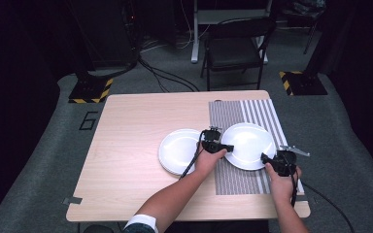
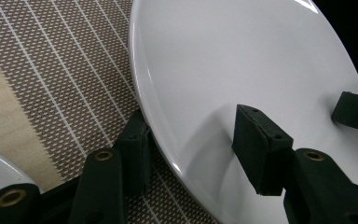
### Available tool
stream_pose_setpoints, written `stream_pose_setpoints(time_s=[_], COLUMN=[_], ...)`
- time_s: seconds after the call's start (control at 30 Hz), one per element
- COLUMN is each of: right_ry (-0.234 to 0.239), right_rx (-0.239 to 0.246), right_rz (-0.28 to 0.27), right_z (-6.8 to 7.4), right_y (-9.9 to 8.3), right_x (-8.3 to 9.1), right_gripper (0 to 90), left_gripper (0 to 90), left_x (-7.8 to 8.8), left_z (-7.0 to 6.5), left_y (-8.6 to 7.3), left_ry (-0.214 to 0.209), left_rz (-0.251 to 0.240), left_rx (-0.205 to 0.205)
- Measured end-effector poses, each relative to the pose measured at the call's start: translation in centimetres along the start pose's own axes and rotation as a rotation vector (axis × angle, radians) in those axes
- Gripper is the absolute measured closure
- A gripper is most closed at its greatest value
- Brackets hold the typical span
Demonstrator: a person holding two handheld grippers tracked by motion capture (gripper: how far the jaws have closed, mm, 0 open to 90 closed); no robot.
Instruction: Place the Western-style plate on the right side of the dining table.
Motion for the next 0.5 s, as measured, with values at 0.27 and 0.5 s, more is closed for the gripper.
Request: stream_pose_setpoints(time_s=[0.27, 0.5], right_ry=[-0.011, -0.024], right_rx=[-0.006, -0.016], right_rz=[0.004, 0.000], right_z=[-0.28, -0.73], right_y=[-0.06, 0.14], right_x=[-0.14, -0.26], right_gripper=[49.8, 49.9], left_gripper=[47.8, 46.6], left_x=[-0.20, -0.75], left_z=[-0.27, -0.51], left_y=[0.07, 0.44], left_ry=[0.014, 0.011], left_rz=[0.008, 0.014], left_rx=[-0.026, -0.035])
Point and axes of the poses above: each handheld gripper's, and its own axes: x roughly backward along the jaws, y roughly out of its top, z roughly to its left, the point moved 6 cm from there along -x, roughly forward along the jaws, and after that the axes turned 5 degrees about -z, right-handed, at the moved point
